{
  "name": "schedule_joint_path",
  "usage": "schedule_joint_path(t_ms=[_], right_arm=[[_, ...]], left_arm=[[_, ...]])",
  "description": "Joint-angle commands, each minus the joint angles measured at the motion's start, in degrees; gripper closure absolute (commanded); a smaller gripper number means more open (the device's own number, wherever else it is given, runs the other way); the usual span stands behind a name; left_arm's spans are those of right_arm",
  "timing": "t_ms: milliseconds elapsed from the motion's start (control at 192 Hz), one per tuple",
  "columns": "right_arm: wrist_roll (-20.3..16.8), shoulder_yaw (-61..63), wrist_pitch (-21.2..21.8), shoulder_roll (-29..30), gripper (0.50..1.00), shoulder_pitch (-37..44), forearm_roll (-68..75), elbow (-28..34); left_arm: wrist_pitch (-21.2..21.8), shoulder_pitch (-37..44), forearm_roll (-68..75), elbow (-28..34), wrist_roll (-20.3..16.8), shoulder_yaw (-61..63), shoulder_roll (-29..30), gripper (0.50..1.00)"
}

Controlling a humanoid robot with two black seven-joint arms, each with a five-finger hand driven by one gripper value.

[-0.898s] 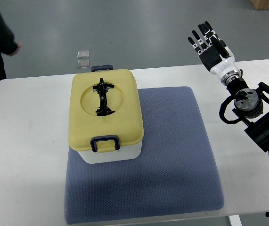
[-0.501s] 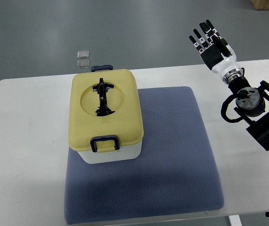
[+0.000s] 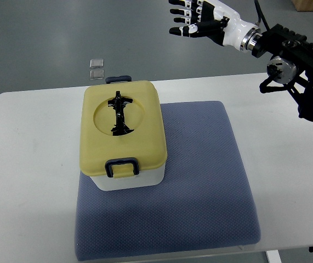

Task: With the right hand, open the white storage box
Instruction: 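Lower the open right hand over the black handle on the lid, then close the right hand fingers around the black lid handle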

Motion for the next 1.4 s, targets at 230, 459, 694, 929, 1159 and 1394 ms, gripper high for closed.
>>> schedule_joint_path(t_ms=[230, 459, 694, 929, 1159, 1394], right_arm=[[9.2, -17.34, 0.5, -5.33, 0.57, 12.68, -41.99, 15.57], [14.3, -18.13, -7.58, -4.27, 0.57, 12.16, -58.87, 20.84], [14.21, -18.22, -11.81, -1.37, 0.572, 10.84, -59.31, 21.37], [13.86, -18.22, -12.25, 1.0, 0.572, 8.2, -59.75, 21.28], [13.68, -18.22, -14.79, 2.5, 0.579, 6.18, -61.15, 20.93], [12.72, -18.22, -17.78, 3.9, 0.705, 4.07, -62.82, 20.66]], left_arm=[[0.0, 0.07, 0.01, 0.09, -0.09, -0.08, 0.0, 0.5], [0.0, -0.02, 0.01, 0.09, 0.0, 0.0, 0.0, 0.5], [0.0, -0.02, 0.01, 0.0, 0.0, 0.09, 0.0, 0.5], [0.0, 0.07, 0.01, 0.0, 0.0, 0.0, 0.0, 0.5], [0.0, -0.02, 0.01, 0.0, 0.0, 0.09, 0.0, 0.5], [0.0, 0.06, 0.01, 0.0, 0.0, 0.09, 0.0, 0.5]])
